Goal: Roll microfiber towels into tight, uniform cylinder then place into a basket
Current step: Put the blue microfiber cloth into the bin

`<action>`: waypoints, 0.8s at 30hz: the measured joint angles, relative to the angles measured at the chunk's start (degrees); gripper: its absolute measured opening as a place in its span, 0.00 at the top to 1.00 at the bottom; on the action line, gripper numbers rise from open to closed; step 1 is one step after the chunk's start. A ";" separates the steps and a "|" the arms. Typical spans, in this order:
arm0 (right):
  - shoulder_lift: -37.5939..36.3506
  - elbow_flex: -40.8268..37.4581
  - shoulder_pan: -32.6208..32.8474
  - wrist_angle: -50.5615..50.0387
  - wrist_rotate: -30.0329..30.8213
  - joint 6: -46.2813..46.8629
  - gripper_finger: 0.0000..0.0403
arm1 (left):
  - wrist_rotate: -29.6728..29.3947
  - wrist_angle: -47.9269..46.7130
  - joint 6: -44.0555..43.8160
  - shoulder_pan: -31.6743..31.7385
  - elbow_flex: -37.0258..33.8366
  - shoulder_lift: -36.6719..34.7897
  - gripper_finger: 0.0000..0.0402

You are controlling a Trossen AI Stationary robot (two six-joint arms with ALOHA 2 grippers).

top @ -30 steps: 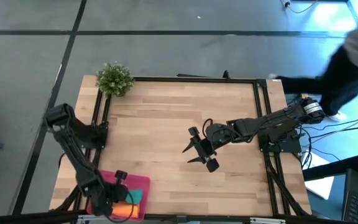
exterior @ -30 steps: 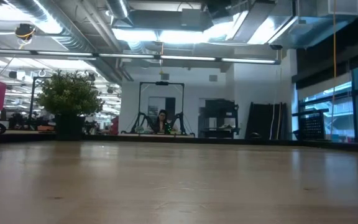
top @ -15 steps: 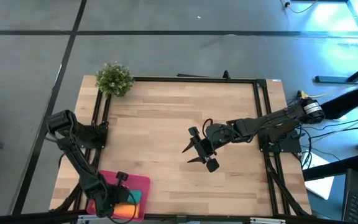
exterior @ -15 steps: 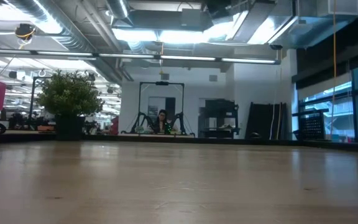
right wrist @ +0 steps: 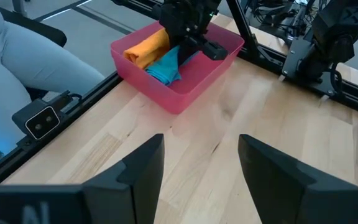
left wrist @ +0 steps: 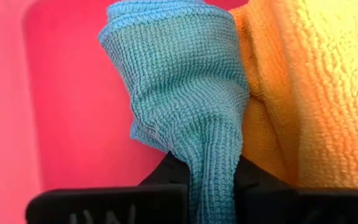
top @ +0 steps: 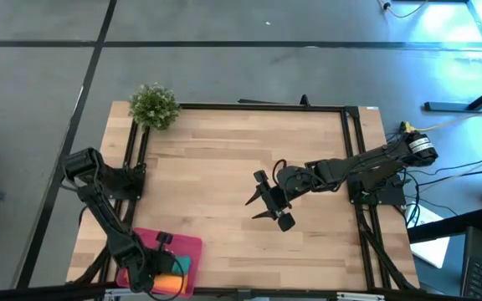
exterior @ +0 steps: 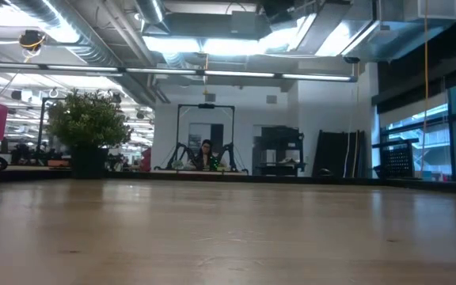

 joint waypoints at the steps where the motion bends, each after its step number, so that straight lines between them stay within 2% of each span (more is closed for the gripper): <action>1: 0.00 0.00 -0.02 0.02 0.00 0.00 0.49 | -0.04 0.02 0.00 0.00 -0.01 0.00 0.93; 19: 0.00 -0.01 0.00 0.04 0.00 0.01 0.49 | -0.33 2.24 -3.46 -0.26 -0.04 0.00 0.92; 24: 0.00 -0.02 -0.02 0.16 -0.01 0.00 0.49 | -0.32 1.11 -4.14 -0.26 -0.04 0.00 0.96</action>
